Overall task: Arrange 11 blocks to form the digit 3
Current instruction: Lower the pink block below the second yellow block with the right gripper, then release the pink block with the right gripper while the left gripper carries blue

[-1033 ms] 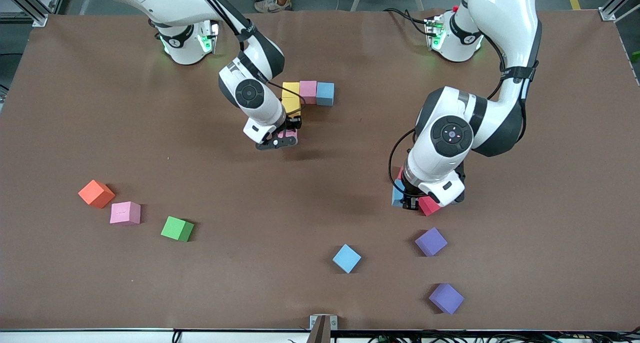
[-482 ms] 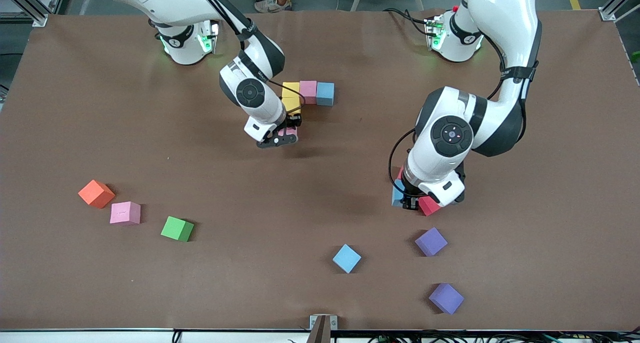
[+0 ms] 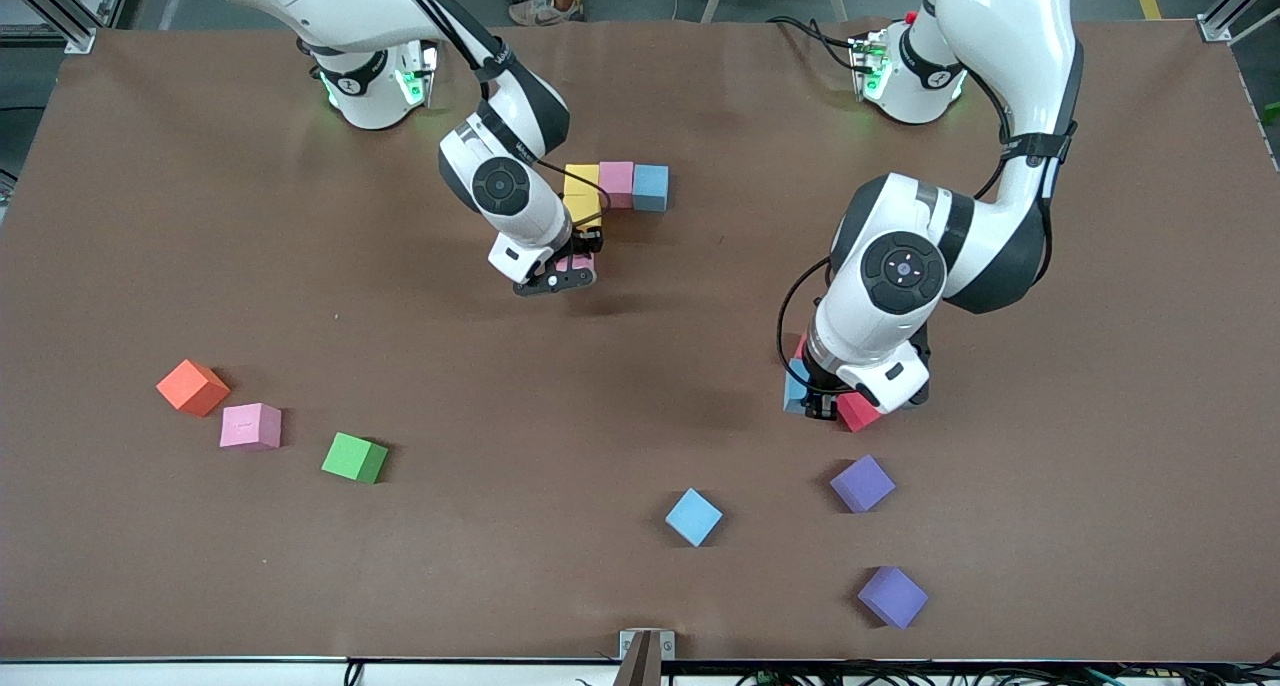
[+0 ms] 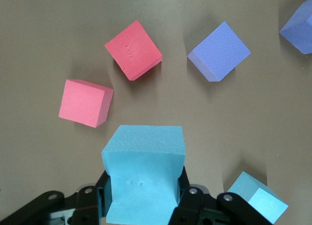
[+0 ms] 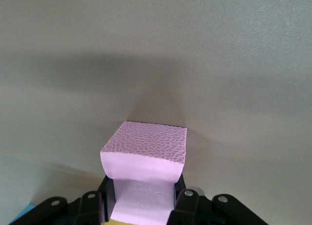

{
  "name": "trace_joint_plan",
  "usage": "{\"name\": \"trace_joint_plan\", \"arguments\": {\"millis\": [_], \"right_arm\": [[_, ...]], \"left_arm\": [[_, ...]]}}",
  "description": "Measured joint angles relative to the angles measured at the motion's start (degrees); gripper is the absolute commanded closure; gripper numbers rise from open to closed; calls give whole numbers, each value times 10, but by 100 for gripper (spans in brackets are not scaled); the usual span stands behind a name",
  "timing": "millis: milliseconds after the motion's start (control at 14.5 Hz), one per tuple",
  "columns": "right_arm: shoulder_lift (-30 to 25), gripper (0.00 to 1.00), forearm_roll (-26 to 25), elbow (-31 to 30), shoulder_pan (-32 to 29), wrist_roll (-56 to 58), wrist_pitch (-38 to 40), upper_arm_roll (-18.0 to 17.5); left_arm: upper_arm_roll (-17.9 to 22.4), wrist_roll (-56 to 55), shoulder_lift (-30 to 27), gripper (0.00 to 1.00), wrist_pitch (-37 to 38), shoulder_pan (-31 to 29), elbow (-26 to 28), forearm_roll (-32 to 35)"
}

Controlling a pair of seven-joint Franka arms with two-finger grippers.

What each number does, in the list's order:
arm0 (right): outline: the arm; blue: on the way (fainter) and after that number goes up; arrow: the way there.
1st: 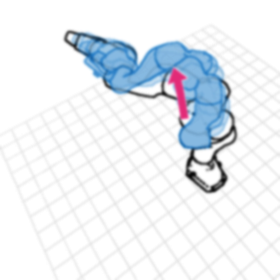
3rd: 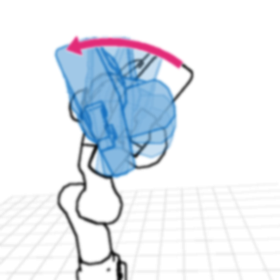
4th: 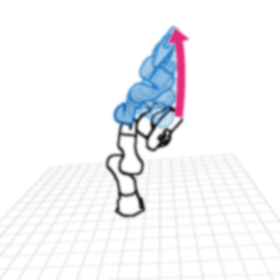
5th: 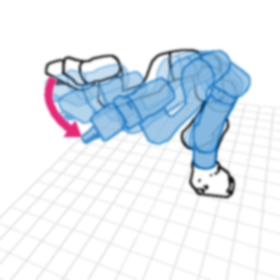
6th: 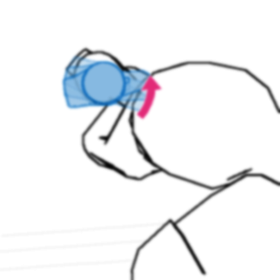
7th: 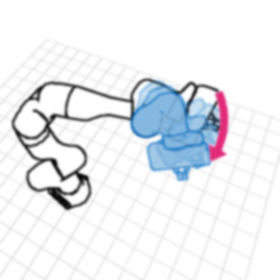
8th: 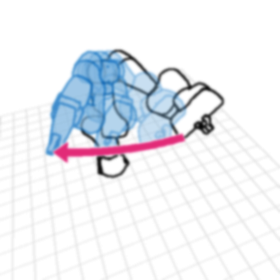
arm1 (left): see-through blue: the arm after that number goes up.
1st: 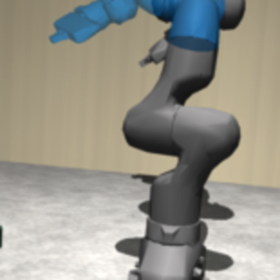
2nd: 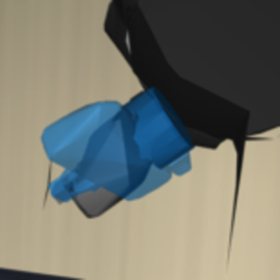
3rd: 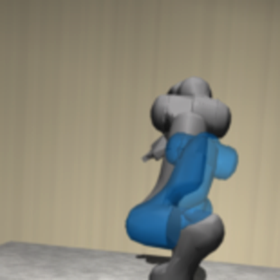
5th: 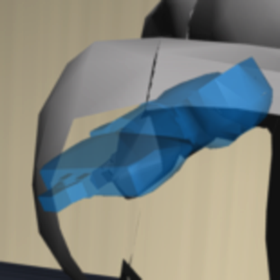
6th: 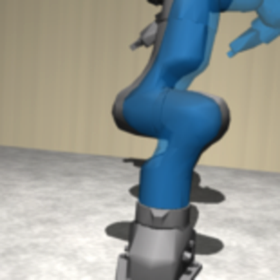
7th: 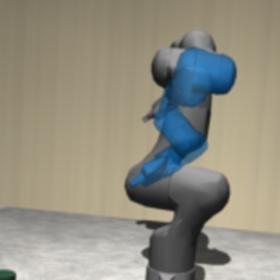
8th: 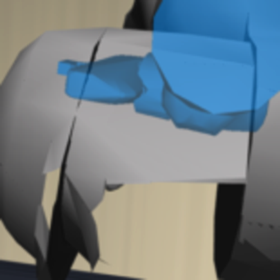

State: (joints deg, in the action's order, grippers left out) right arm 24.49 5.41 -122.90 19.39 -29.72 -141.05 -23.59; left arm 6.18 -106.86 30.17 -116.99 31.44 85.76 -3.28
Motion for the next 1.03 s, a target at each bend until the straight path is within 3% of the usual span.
{"name": "trace_joint_plan", "arguments": {"millis": [688,826,895,1033], "right_arm": [[0,55,6,0,0,0,0,-5],[0,28,6,0,0,0,0,-7],[0,0,6,0,0,0,0,-7],[0,0,7,0,0,0,0,-7]], "left_arm": [[-1,0,0,83,2,1,2,0],[-2,0,1,83,3,5,5,0],[-4,-1,2,83,4,8,6,-1],[-5,-15,3,83,5,22,6,-8]]}}
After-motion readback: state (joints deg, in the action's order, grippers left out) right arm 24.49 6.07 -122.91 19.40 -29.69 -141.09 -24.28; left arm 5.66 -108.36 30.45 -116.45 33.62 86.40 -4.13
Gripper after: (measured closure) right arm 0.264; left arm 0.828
